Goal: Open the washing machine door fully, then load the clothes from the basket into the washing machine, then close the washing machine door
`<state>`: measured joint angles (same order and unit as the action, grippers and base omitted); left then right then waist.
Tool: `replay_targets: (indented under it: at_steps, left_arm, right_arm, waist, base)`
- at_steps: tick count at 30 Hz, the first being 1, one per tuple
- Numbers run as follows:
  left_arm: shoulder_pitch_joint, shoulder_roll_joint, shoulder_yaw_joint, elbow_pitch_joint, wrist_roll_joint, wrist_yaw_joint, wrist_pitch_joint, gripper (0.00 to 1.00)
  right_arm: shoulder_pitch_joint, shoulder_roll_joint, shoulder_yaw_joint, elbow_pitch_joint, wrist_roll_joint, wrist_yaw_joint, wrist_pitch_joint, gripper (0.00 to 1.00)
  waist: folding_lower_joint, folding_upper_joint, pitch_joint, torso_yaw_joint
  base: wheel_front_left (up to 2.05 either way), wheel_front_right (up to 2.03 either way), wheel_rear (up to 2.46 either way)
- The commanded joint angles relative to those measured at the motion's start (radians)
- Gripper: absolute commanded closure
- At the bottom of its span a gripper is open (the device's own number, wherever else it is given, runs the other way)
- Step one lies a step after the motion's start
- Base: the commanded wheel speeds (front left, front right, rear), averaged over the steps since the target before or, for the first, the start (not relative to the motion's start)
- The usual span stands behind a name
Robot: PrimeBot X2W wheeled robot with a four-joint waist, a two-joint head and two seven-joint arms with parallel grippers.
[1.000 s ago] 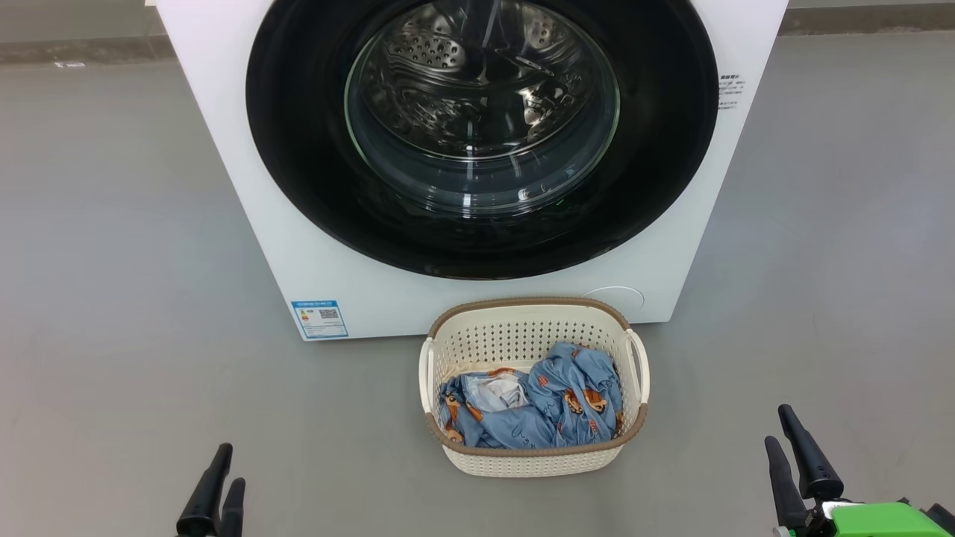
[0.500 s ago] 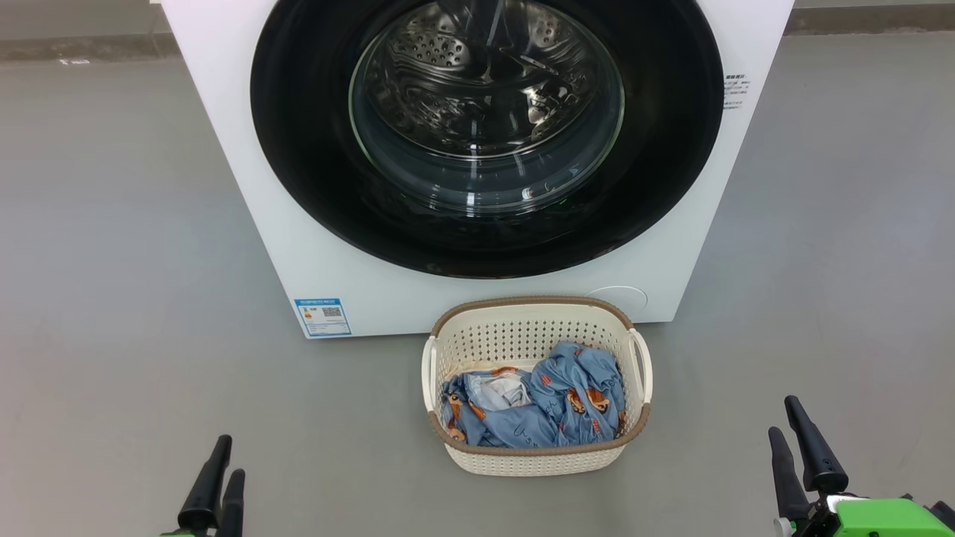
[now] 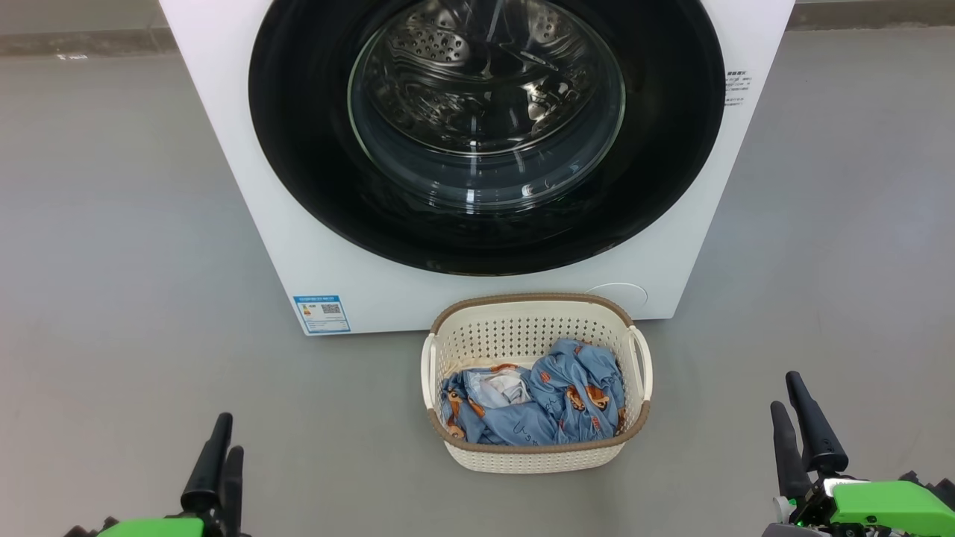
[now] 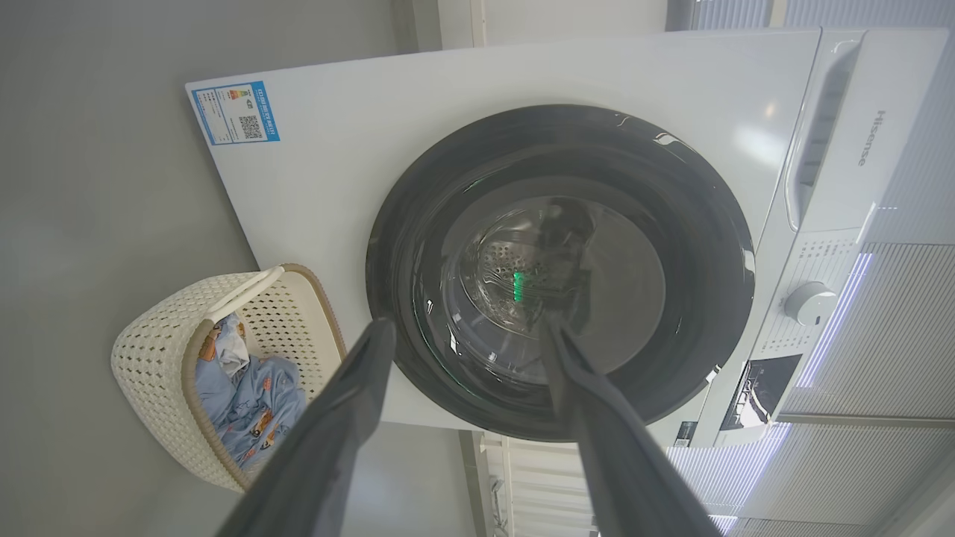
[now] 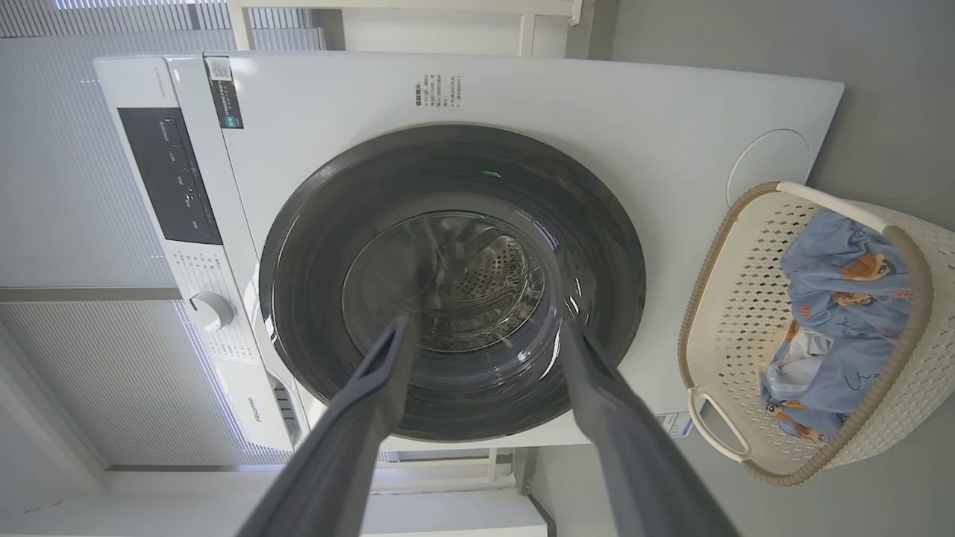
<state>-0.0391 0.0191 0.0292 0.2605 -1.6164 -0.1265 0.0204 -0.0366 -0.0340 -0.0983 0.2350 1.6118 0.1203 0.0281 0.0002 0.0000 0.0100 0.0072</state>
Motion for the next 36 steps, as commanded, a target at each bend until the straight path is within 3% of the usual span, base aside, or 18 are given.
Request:
replay_targets:
  at_steps: [1, 21, 36]
  left_arm:
    - [-0.048, 0.022, 0.001, -0.04, 0.023, -0.002, -0.01, 0.0]
    - [-0.062, 0.049, -0.032, -0.068, 0.289, -0.002, -0.077, 0.0]
    - [-0.069, 0.046, -0.024, -0.059, 0.7, -0.003, -0.124, 0.0]
  right_arm:
    - [-0.043, -0.01, 0.016, -0.039, -0.014, 0.003, -0.01, 0.0]
    - [-0.059, -0.058, 0.077, -0.076, -0.254, 0.005, -0.086, 0.0]
    - [-0.084, -0.094, 0.144, -0.037, -0.635, 0.006, -0.133, 0.0]
  waist:
    - [-0.0002, 0.0, 0.0, 0.0]
    - [-0.0002, 0.0, -0.001, 0.008]
    - [-0.0002, 0.0, -0.008, 0.007]
  base:
    - [0.0, 0.0, 0.0]
    - [0.0, 0.0, 0.0]
    - [0.0, 0.0, 0.0]
